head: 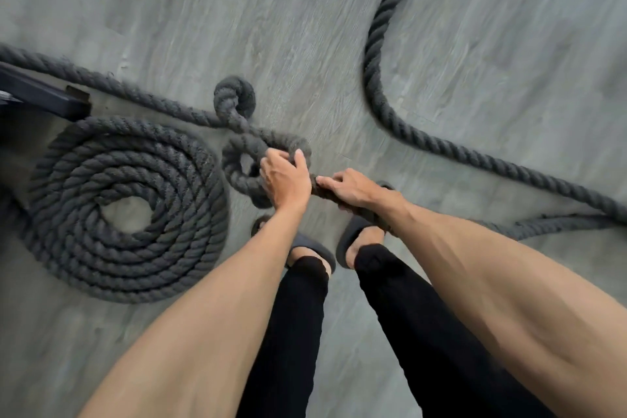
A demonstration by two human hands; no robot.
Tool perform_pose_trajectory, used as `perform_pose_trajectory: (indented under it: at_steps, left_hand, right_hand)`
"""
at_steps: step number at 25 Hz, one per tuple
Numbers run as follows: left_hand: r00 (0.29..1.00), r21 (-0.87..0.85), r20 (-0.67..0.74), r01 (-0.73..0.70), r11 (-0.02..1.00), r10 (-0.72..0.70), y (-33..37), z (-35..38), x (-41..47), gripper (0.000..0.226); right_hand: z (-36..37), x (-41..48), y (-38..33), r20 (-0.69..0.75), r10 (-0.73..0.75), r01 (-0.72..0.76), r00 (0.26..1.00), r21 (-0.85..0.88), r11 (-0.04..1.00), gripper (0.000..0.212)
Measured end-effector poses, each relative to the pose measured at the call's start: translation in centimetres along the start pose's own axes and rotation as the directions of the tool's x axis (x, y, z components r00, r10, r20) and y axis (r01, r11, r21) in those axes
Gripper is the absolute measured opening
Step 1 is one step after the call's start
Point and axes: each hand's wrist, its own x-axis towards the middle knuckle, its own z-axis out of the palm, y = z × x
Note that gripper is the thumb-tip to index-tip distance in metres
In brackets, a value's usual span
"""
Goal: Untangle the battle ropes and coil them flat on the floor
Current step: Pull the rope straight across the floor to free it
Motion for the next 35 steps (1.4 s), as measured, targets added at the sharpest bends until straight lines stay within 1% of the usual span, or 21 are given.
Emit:
perform_pose_trajectory:
  at_steps: [3, 5, 7, 10, 12, 14, 16, 18, 20, 21, 22, 23, 24, 25, 26, 27, 28, 30, 32, 34, 35]
  left_hand:
    - [0.965, -0.029, 0.002, 0.261, 0.965, -0.261, 1.9, -2.1, -3.2, 0.037]
    - [0.951, 0.005, 0.04, 0.307, 0.952, -0.307, 2.4, -3.0, -6.0, 0.049]
    - [0.958, 0.073, 0.023, 0.285, 0.956, -0.287, 2.0, -3.3, -9.1, 0.058]
    - [0.981, 0.258, -0.117, 0.183, 0.949, -0.157, 0.3, -2.8, -14.0, 0.069]
    - [0.976, 0.373, -0.219, 0.084, 0.924, 0.0, -0.5, -2.3, -17.0, 0.077]
    - [0.952, 0.474, -0.25, -0.041, 0.879, 0.179, -0.8, -2.1, -19.6, 0.078]
    - [0.923, 0.57, -0.211, -0.152, 0.808, 0.322, -0.6, -2.0, -22.2, 0.068]
    - [0.894, 0.635, -0.123, -0.262, 0.726, 0.43, 0.0, -1.8, -24.0, 0.054]
    - [0.827, 0.664, 0.002, -0.421, 0.618, 0.562, 0.5, -1.6, -26.3, 0.038]
    - [0.797, 0.646, 0.019, -0.47, 0.601, 0.604, 0.7, -1.4, -27.7, 0.03]
    - [0.801, 0.594, -0.042, -0.461, 0.659, 0.598, 1.0, -1.3, -29.0, 0.022]
    - [0.849, 0.459, -0.177, -0.376, 0.805, 0.498, 1.3, -1.2, -30.4, 0.017]
    - [0.916, 0.209, -0.302, -0.205, 0.956, 0.263, 2.0, -1.3, -31.6, 0.017]
    - [0.952, -0.065, -0.298, 0.052, 0.997, -0.069, 2.7, -1.6, -32.8, 0.028]
    - [0.914, -0.248, -0.202, 0.299, 0.921, -0.351, 3.2, -1.8, -33.6, 0.044]
    - [0.855, -0.331, -0.102, 0.452, 0.828, -0.508, 3.5, -1.8, -33.9, 0.059]
    - [0.815, -0.369, -0.033, 0.527, 0.765, -0.578, 3.5, -1.9, -33.9, 0.071]
    - [0.769, -0.409, 0.034, 0.594, 0.693, -0.638, 3.1, -2.4, -34.2, 0.081]
    - [0.732, -0.44, 0.093, 0.638, 0.632, -0.675, 2.2, -2.4, -34.5, 0.084]
    - [0.681, -0.544, 0.162, 0.665, 0.511, -0.714, 0.8, -2.1, -35.4, 0.085]
    - [0.673, -0.597, 0.189, 0.657, 0.46, -0.715, 0.1, -1.8, -35.9, 0.083]
  right_hand:
    - [-1.4, -4.9, -0.3, 0.186, 0.151, -0.174, 0.971, 0.117, 0.978, 0.056]
    - [-1.5, -7.9, 0.1, 0.329, 0.235, -0.297, 0.914, 0.153, 0.942, 0.053]
    - [-1.2, -10.3, 1.0, 0.439, 0.265, -0.373, 0.859, 0.181, 0.91, 0.051]
    - [-0.7, -13.1, 3.0, 0.505, 0.236, -0.386, 0.83, 0.215, 0.897, 0.047]
    - [-0.6, -14.7, 4.2, 0.514, 0.202, -0.374, 0.833, 0.254, 0.892, 0.044]
    - [-0.8, -16.7, 5.5, 0.512, 0.168, -0.355, 0.843, 0.292, 0.888, 0.044]
    - [-1.4, -19.0, 7.0, 0.489, 0.143, -0.322, 0.861, 0.305, 0.896, 0.045]
    - [-2.4, -21.1, 8.5, 0.467, 0.132, -0.311, 0.874, 0.331, 0.891, 0.046]
    - [-2.8, -23.3, 9.7, 0.449, 0.116, -0.296, 0.886, 0.354, 0.887, 0.046]
    - [-2.7, -24.4, 10.2, 0.438, 0.112, -0.288, 0.892, 0.359, 0.888, 0.046]
    - [-2.5, -25.5, 10.6, 0.426, 0.114, -0.285, 0.898, 0.363, 0.887, 0.046]
    - [-2.1, -26.6, 11.1, 0.414, 0.117, -0.283, 0.903, 0.366, 0.887, 0.046]
    - [-1.5, -27.7, 11.6, 0.403, 0.117, -0.279, 0.908, 0.371, 0.886, 0.047]
    - [-0.9, -28.7, 12.1, 0.39, 0.109, -0.264, 0.914, 0.371, 0.89, 0.047]
    - [-0.2, -29.7, 12.6, 0.379, 0.097, -0.246, 0.921, 0.368, 0.897, 0.048]
    - [0.4, -30.7, 13.3, 0.37, 0.087, -0.231, 0.925, 0.364, 0.902, 0.049]
    - [1.0, -31.7, 14.0, 0.371, 0.082, -0.225, 0.925, 0.36, 0.906, 0.05]
    - [1.9, -33.4, 15.3, 0.397, 0.085, -0.234, 0.914, 0.346, 0.909, 0.051]
    - [2.5, -34.7, 16.7, 0.43, 0.073, -0.237, 0.9, 0.343, 0.909, 0.049]
    - [3.2, -35.8, 18.3, 0.476, 0.054, -0.241, 0.878, 0.342, 0.908, 0.049]
    - [3.6, -36.3, 19.2, 0.497, 0.042, -0.242, 0.867, 0.345, 0.907, 0.049]
